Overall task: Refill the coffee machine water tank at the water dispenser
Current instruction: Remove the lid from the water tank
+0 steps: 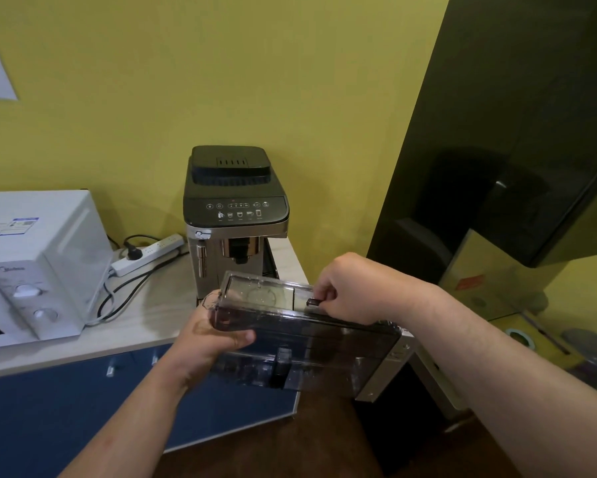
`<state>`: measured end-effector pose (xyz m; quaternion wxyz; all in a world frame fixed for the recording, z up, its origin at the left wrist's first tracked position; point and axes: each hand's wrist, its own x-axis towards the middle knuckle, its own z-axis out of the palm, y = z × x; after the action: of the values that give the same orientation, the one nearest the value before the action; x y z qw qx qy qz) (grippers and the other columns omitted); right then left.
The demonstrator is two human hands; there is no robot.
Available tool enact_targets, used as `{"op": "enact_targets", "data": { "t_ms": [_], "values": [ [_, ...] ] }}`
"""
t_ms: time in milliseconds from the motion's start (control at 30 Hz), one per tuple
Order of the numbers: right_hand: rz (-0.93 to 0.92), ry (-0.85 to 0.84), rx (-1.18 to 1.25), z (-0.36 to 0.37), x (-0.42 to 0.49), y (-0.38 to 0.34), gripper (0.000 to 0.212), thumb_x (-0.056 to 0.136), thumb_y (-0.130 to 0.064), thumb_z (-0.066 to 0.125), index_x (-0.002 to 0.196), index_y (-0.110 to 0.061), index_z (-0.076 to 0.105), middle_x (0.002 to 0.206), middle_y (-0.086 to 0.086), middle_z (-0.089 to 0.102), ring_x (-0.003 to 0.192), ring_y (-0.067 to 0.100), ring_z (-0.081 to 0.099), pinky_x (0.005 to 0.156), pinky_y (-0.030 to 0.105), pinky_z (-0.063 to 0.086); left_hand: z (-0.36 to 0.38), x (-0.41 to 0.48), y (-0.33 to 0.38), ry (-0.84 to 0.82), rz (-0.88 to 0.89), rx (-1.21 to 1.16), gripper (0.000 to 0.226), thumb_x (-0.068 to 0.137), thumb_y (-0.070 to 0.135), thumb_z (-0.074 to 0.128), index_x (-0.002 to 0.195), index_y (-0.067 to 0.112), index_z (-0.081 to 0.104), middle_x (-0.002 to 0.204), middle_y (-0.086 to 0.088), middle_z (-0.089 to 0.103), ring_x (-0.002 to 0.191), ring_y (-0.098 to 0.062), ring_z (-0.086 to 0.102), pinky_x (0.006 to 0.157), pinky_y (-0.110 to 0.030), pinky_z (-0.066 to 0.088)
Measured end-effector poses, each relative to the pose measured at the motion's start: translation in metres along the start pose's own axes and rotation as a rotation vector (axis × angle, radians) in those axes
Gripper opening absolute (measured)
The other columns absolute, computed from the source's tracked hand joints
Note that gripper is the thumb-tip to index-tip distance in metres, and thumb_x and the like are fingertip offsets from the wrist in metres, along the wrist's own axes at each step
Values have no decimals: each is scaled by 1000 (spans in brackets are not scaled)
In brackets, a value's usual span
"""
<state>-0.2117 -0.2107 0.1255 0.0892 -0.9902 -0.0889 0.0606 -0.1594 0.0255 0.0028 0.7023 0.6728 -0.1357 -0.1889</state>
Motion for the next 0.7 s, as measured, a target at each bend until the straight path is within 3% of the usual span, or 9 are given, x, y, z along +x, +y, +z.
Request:
{"op": "enact_targets", "data": {
  "t_ms": [100,300,467,567,700],
  "values": [
    [-15,24,42,-3,0,2,15,88,-23,63,98,-23,75,85,-11,68,75,4,63,70,25,58,-1,0,-3,28,18,35,62,52,12,91,105,12,59,98,-7,71,101,-21,64,75,-28,48],
    [19,57,65,-9,1,8,16,88,-22,63,99,-22,75,86,-10,69,77,6,63,71,26,58,-7,4,-12,4,34,17,50,64,-8,80,106,9,56,106,-9,64,99,-25,63,71,-26,51],
    [142,124,157,-14,7,28,10,86,-19,66,89,-19,75,82,-7,68,77,11,65,69,27,59,-20,10,-26,54,12,-4,82,28,40,97,100,25,62,110,-9,65,102,-25,64,79,-37,52],
    [219,124,194,-4,17,45,9,83,-19,68,80,-20,76,79,-5,70,75,11,66,68,31,60,-27,16,-34,51,1,-6,85,24,42,97,99,22,62,109,-11,65,102,-28,63,76,-37,53],
    [325,63,213,19,37,67,12,82,-18,69,72,-22,75,79,-4,68,74,10,65,63,26,58,-37,28,-50,59,-34,24,83,32,36,97,103,15,60,108,-14,65,103,-33,64,73,-35,55]
  ]
}}
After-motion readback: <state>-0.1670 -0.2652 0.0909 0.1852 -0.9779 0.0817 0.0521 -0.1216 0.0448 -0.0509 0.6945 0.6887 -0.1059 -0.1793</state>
